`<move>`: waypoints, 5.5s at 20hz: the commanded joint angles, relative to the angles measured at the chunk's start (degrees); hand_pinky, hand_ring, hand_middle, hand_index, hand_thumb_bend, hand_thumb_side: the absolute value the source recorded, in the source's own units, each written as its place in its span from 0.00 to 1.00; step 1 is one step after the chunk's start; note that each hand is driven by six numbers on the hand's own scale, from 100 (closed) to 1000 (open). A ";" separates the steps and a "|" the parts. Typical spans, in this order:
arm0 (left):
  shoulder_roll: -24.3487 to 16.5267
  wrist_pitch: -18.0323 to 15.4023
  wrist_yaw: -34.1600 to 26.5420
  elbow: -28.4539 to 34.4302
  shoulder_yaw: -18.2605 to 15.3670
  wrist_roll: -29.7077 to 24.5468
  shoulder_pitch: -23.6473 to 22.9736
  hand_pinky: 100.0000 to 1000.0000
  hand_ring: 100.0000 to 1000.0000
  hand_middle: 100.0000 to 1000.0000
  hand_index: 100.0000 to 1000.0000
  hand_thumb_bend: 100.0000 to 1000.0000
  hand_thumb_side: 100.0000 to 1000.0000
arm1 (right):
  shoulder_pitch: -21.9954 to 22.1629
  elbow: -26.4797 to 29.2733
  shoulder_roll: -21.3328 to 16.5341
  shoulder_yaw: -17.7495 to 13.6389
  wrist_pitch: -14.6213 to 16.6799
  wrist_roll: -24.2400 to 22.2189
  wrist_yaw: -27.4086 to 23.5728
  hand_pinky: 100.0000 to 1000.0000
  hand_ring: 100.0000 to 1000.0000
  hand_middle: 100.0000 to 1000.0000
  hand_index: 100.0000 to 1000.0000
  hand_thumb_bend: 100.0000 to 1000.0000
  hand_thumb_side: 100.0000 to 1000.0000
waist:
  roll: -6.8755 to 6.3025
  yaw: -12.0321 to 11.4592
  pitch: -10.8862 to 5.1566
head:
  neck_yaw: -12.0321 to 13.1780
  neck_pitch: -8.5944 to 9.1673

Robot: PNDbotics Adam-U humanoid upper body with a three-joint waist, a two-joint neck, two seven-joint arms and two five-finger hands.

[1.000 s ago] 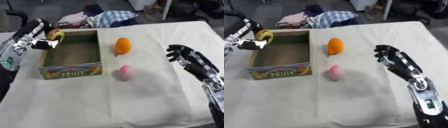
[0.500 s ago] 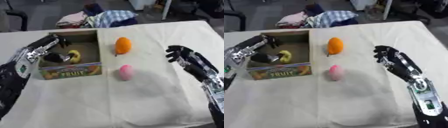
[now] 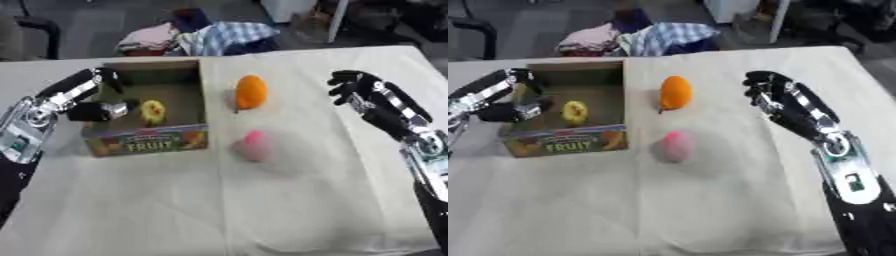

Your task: Pick up objects on the table and place them in the box.

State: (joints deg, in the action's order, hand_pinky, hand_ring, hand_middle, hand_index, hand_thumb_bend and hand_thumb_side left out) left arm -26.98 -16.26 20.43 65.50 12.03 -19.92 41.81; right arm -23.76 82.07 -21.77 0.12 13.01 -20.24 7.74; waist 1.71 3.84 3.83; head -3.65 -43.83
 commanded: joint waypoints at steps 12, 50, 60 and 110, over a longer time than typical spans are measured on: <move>-6.93 10.36 -22.64 29.89 -3.10 5.02 -14.34 0.94 0.61 0.63 0.79 0.21 0.67 | -12.89 -18.54 -3.60 11.96 10.53 -6.78 14.16 0.68 0.77 0.78 0.89 0.00 0.69 | 0.49 -3.36 -1.84 | -2.32 -0.29; -2.05 14.56 -22.45 36.96 -9.68 8.62 -29.85 0.97 0.60 0.61 0.79 0.14 0.81 | -9.74 -15.18 -4.29 16.63 20.73 -4.16 30.54 0.70 0.80 0.77 0.87 0.00 0.58 | 0.90 -5.28 -1.95 | -3.18 -0.29; -1.76 14.61 -22.45 36.88 -9.54 8.51 -30.08 0.97 0.60 0.61 0.79 0.14 0.82 | -10.02 -18.19 -2.34 16.93 22.76 -1.01 40.39 0.70 0.80 0.77 0.79 0.00 0.53 | 0.82 -5.28 -2.01 | -3.30 -0.29; 2.72 15.42 -26.06 38.54 -7.25 5.84 -27.22 0.99 0.60 0.60 0.79 0.12 0.82 | -32.69 -40.92 18.52 8.31 23.35 16.97 62.54 0.69 0.75 0.73 0.88 0.00 0.51 | -0.42 -10.16 -3.03 | -4.92 -0.29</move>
State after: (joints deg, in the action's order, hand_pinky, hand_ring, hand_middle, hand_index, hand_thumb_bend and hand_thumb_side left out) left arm -23.65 -0.84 -5.52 103.12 5.05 -13.93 14.07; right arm -54.64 39.52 -1.99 8.82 36.10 -2.67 69.95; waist 1.56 -6.32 1.52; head -8.63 -43.84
